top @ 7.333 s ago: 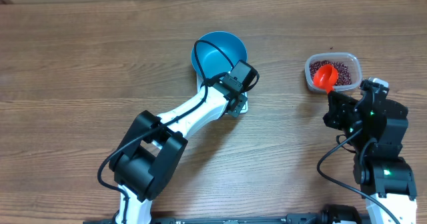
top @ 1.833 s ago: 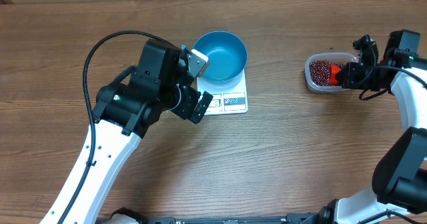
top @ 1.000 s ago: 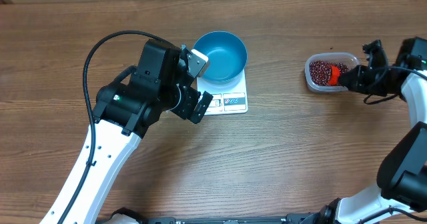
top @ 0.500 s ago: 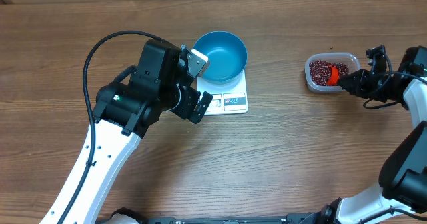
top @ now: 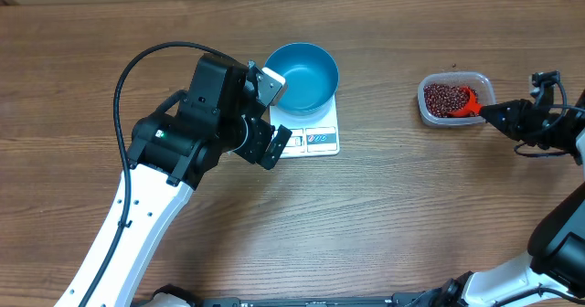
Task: Scoop item into bowl and weigh 150g on scale
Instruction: 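Lower the scoop into the bean tub with right gripper and scoop beans, then lift the filled scoop and move it over the blue bowl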
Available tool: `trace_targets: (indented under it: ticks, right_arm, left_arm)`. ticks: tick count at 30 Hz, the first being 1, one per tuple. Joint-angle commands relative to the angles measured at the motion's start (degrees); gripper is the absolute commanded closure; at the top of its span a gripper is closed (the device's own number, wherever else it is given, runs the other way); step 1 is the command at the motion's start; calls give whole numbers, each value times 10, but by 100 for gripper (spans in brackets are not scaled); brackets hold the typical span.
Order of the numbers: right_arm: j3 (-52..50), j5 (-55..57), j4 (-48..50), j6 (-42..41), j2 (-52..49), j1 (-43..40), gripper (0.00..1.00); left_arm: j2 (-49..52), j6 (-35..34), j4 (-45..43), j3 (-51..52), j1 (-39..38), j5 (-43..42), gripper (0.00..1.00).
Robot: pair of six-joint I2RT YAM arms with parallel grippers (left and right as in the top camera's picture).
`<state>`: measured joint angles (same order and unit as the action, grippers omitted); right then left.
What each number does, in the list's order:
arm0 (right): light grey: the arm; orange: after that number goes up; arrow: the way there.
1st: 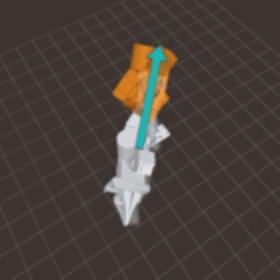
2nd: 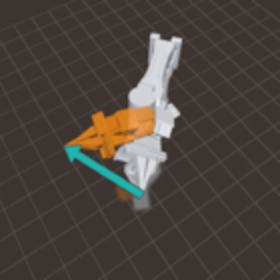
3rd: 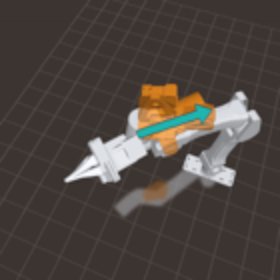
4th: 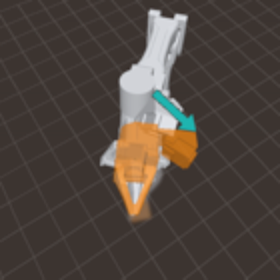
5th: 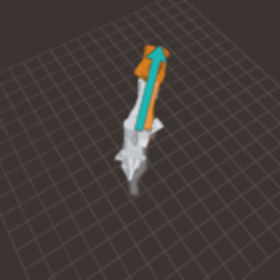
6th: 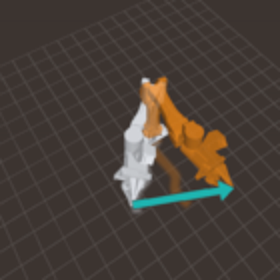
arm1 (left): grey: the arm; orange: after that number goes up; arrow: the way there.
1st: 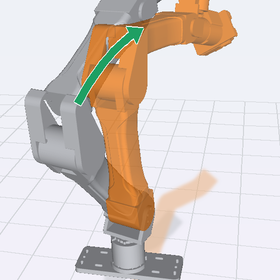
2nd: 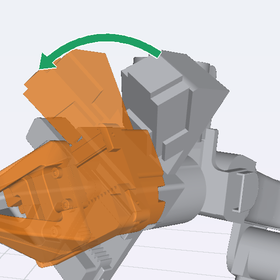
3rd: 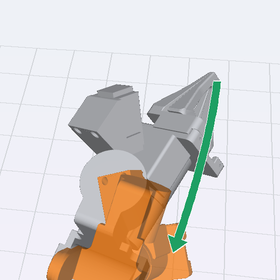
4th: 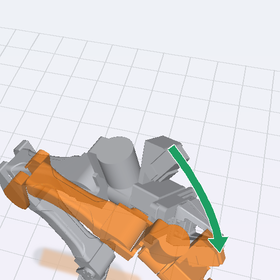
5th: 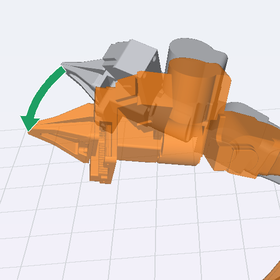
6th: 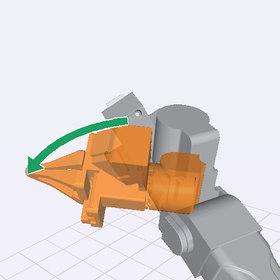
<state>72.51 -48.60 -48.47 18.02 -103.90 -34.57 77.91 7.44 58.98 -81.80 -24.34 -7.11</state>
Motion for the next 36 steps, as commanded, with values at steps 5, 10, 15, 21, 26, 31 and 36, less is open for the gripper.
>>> trace_targets:
  ticks: [5,10,15,21,26,31,36]
  right_arm:
    - [-5,-56,2,0,-7,-6,96]
    - [-5,-98,-2,0,-7,-21,96]
    - [-5,-122,-4,0,-7,-43,96]
    - [-5,-183,-11,0,-7,-72,96]
    - [-5,-250,-17,0,-7,-79,96]
    - [-5,-276,-28,0,-7,-73,96]
    - [-4,-277,-44,0,-3,-38,96]
  left_arm:
    - [3,-6,-1,-4,-1,-8,0]
    - [3,-6,-1,-4,-1,-8,0]
    - [3,-6,-1,-4,-1,-8,0]
    - [3,-6,-1,-4,-1,-8,0]
    - [3,-6,-1,-4,-1,-8,0]
    - [3,-6,-1,-4,-1,-8,0]
    - [3,-6,-1,-4,-1,-8,0]
